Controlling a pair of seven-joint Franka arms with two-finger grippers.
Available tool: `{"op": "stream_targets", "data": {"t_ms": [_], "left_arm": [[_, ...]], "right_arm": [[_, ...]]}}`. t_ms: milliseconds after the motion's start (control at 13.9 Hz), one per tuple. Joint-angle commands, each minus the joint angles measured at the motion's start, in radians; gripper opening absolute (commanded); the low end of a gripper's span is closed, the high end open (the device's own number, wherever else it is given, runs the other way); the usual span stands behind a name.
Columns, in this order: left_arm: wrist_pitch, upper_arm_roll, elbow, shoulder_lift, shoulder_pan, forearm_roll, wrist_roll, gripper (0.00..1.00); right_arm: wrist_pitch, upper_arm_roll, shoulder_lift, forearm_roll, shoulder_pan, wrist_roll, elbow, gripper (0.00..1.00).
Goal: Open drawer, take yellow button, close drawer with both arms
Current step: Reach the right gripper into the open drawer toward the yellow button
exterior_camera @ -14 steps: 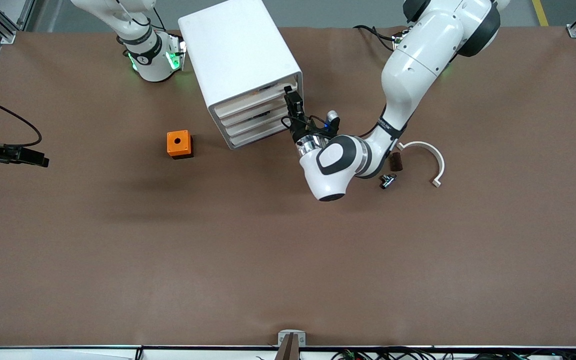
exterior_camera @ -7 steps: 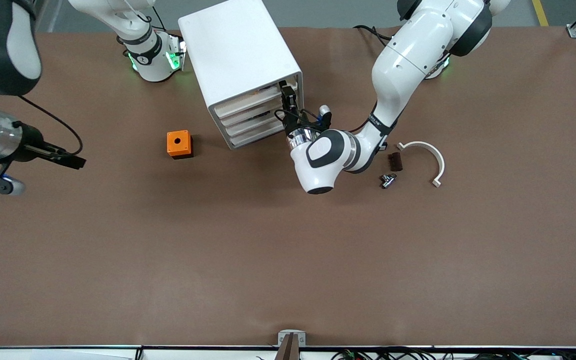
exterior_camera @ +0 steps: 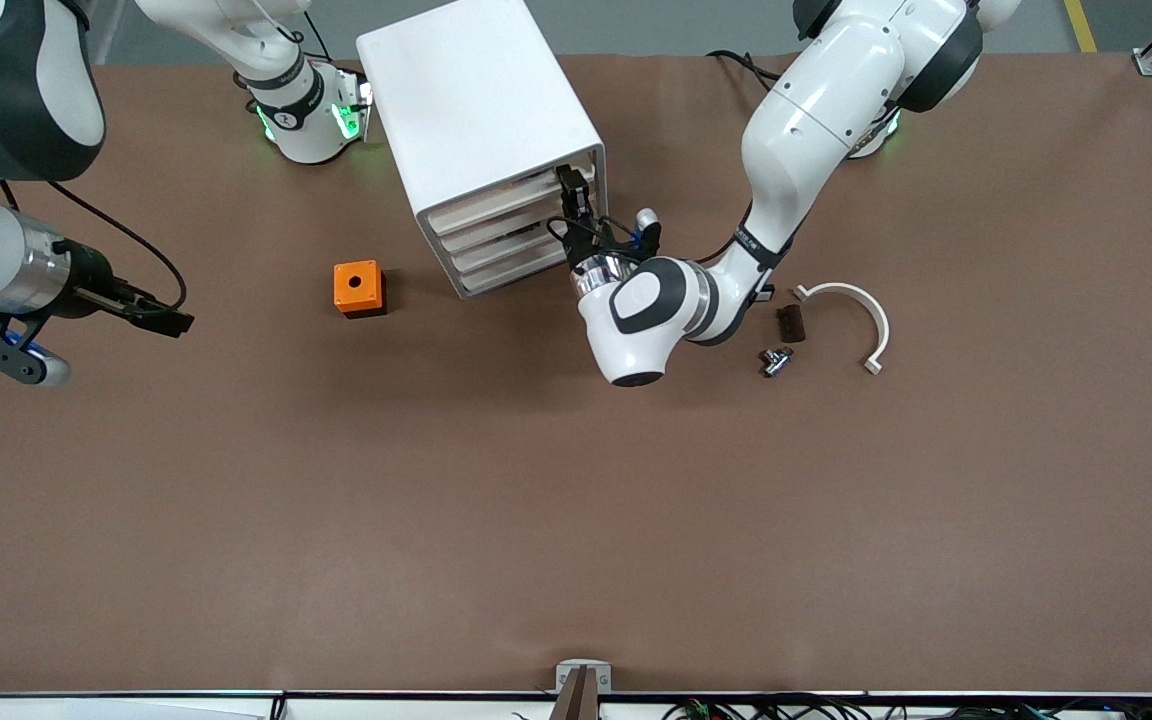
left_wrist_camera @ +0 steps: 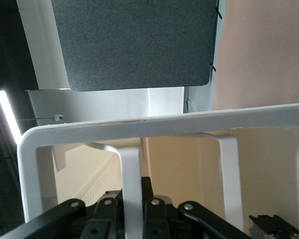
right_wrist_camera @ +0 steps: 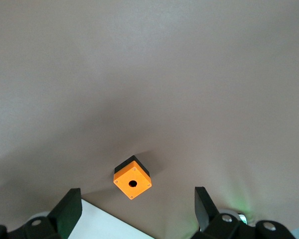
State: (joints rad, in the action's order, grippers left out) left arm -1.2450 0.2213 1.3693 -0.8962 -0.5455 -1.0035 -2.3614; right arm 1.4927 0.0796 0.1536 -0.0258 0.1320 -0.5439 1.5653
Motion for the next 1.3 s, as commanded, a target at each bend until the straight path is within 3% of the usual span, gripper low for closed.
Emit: {"op": "stream_targets", "data": {"t_ms": [0, 360, 1080, 1224], "left_arm": [[-0.004, -0.007, -0.004, 0.003, 0.013, -0.014, 0.005, 0.01], [-0.004, -0.007, -0.009, 0.005, 0.068, -0.018, 0.005, 0.02], [-0.004, -0.007, -0.009, 0.01, 0.229, -0.063, 0.016, 0.08], [-0.004, -0.007, -0.009, 0.008, 0.234, -0.063, 0.017, 0.14]], "right_arm": [[-0.008, 0.003, -0.025, -0.016, 0.023, -0.046, 0.015, 1.0], [0.026, 0.003, -0.032, -0.111, 0.211, -0.351, 0.018, 1.0], [0.286, 0.005, 0.032, -0.109, 0.639, -0.96, 0.019, 1.0], [0.33, 0.005, 0.063, -0.102, 0.702, -1.048, 0.019, 1.0]]}}
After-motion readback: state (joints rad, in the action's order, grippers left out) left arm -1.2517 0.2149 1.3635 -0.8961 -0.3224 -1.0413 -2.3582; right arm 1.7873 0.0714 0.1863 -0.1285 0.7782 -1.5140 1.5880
